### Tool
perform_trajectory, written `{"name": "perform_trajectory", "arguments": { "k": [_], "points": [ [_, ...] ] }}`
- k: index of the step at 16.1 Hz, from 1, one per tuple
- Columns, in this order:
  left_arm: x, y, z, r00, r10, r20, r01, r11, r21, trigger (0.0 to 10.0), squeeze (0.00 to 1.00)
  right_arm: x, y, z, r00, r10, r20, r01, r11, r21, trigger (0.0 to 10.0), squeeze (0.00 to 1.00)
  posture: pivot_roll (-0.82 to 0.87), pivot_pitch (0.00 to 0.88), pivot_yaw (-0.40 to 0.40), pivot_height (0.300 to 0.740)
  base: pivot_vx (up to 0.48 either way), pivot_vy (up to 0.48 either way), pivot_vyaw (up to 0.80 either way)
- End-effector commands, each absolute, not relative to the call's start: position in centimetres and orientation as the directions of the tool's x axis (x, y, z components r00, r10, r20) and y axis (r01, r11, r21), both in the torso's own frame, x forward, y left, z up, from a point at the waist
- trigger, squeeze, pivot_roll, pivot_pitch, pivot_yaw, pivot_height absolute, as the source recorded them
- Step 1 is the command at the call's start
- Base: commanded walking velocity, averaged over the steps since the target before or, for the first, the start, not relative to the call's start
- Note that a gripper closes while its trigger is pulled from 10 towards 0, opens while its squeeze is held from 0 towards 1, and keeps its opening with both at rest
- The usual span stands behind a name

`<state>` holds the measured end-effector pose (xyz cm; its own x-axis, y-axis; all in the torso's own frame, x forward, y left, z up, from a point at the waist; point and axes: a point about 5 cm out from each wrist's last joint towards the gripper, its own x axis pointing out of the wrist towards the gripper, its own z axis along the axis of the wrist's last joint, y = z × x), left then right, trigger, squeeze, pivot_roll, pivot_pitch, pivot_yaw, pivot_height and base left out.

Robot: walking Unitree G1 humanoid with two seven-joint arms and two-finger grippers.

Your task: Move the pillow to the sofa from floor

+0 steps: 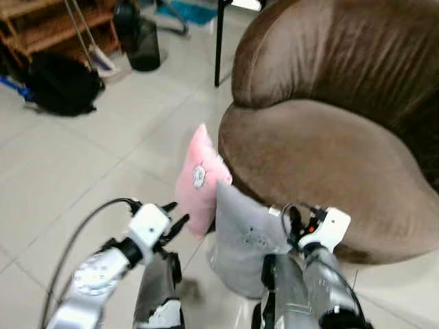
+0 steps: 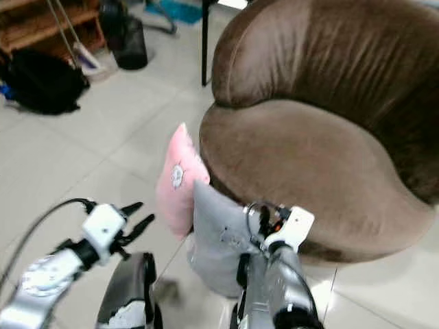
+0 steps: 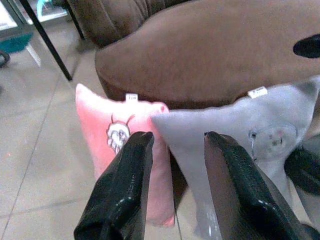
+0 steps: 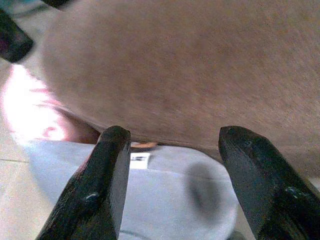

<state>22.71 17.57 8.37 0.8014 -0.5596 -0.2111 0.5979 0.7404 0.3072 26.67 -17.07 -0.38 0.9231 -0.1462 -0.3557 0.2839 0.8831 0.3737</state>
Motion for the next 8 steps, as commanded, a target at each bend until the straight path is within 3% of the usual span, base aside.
{"name": "perform_trajectory", "arguments": {
  "k": [1, 8],
  "points": [
    [22.4, 17.9, 8.8, 0.800, -0.560, -0.218, 0.601, 0.740, 0.303, 10.0, 0.00, 26.2, -18.1, -1.0, 0.898, -0.201, -0.391, 0.355, 0.856, 0.376, 10.0, 1.00, 0.32, 0.251, -0.020, 0.576, 0.000, 0.000, 0.00],
    [21.5, 19.7, 11.3, 0.782, -0.572, -0.248, 0.623, 0.721, 0.303, 10.0, 0.00, 26.7, -19.9, -1.6, 0.838, -0.308, -0.450, 0.496, 0.773, 0.395, 10.0, 1.00, 0.42, 0.312, 0.025, 0.576, 0.000, 0.000, 0.00]
  ]
}}
